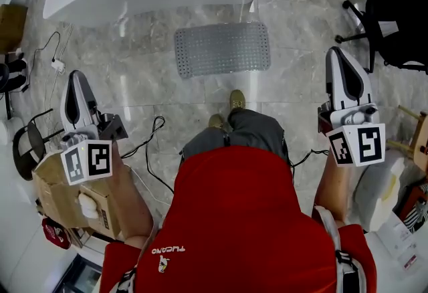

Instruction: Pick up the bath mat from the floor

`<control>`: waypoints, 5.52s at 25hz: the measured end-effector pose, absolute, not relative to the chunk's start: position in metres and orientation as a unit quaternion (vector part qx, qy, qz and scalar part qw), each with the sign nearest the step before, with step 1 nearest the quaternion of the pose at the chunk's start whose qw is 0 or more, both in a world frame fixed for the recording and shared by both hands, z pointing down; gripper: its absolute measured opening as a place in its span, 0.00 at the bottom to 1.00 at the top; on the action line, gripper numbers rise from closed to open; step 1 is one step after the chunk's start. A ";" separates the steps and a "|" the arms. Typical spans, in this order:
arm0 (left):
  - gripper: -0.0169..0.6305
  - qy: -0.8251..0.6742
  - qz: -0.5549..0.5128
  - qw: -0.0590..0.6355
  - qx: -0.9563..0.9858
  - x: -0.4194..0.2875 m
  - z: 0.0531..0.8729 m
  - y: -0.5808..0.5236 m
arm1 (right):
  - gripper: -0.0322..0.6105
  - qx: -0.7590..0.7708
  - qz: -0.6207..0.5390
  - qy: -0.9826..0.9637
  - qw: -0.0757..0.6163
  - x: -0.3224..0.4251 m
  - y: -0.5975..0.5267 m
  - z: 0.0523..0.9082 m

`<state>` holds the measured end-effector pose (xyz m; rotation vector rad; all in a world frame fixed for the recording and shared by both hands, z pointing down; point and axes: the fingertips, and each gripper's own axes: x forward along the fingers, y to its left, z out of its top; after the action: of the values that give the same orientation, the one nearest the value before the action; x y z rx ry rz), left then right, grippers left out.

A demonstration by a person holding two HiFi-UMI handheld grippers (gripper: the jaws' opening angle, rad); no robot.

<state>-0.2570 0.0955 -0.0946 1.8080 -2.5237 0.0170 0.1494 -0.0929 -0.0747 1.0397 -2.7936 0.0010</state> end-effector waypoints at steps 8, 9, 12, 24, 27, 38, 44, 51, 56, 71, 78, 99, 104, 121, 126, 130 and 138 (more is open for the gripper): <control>0.03 -0.822 0.006 0.019 0.569 -0.254 -0.088 0.066 | 0.05 0.340 0.003 -0.938 0.067 0.147 -0.132 -0.068; 0.03 -0.822 0.007 0.021 0.569 -0.255 -0.087 0.064 | 0.05 0.340 0.002 -0.938 0.066 0.146 -0.135 -0.068; 0.03 -0.821 0.008 0.024 0.570 -0.257 -0.085 0.057 | 0.05 0.338 0.002 -0.939 0.066 0.142 -0.142 -0.069; 0.03 -0.807 0.016 0.050 0.589 -0.292 -0.029 0.036 | 0.05 0.352 0.012 -0.931 0.096 0.108 -0.153 -0.024; 0.03 -0.804 0.018 0.055 0.592 -0.298 -0.008 0.029 | 0.05 0.356 0.016 -0.928 0.104 0.104 -0.155 -0.003; 0.03 -0.799 0.026 0.073 0.596 -0.310 0.083 0.009 | 0.05 0.377 0.037 -0.917 0.124 0.102 -0.173 0.090; 0.03 -0.793 0.021 0.079 0.604 -0.309 0.132 -0.001 | 0.05 0.388 0.042 -0.911 0.131 0.106 -0.183 0.135; 0.03 -0.794 0.026 0.089 0.601 -0.316 0.193 -0.017 | 0.05 0.396 0.044 -0.906 0.142 0.107 -0.201 0.192; 0.03 -0.786 0.035 0.096 0.609 -0.322 0.236 -0.028 | 0.05 0.400 0.049 -0.903 0.148 0.102 -0.211 0.233; 0.03 -0.781 0.045 0.123 0.611 -0.331 0.364 -0.040 | 0.05 0.404 0.045 -0.897 0.174 0.103 -0.226 0.344; 0.03 -0.785 0.051 0.122 0.605 -0.337 0.419 -0.036 | 0.05 0.404 0.041 -0.895 0.185 0.106 -0.229 0.402; 0.04 -0.788 0.061 0.128 0.599 -0.352 0.543 -0.030 | 0.05 0.417 0.035 -0.888 0.191 0.115 -0.237 0.517; 0.04 -0.782 0.059 0.152 0.601 -0.352 0.571 -0.029 | 0.05 0.419 0.042 -0.882 0.211 0.120 -0.238 0.546; 0.27 -0.741 0.153 0.285 0.589 -0.360 0.737 -0.047 | 0.30 0.383 0.126 -0.861 0.309 0.122 -0.261 0.691; 0.33 -0.734 0.169 0.320 0.575 -0.362 0.780 -0.052 | 0.33 0.378 0.135 -0.853 0.334 0.127 -0.266 0.721; 0.37 -0.725 0.188 0.343 0.567 -0.365 0.808 -0.052 | 0.37 0.373 0.148 -0.845 0.354 0.131 -0.270 0.749; 0.41 -0.707 0.227 0.396 0.540 -0.369 0.868 -0.044 | 0.45 0.366 0.218 -0.811 0.402 0.149 -0.277 0.830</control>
<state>-0.3685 -0.0435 0.8685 1.3680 -1.7918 0.5763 0.1487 -0.2771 0.8298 0.9242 -2.0488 0.5503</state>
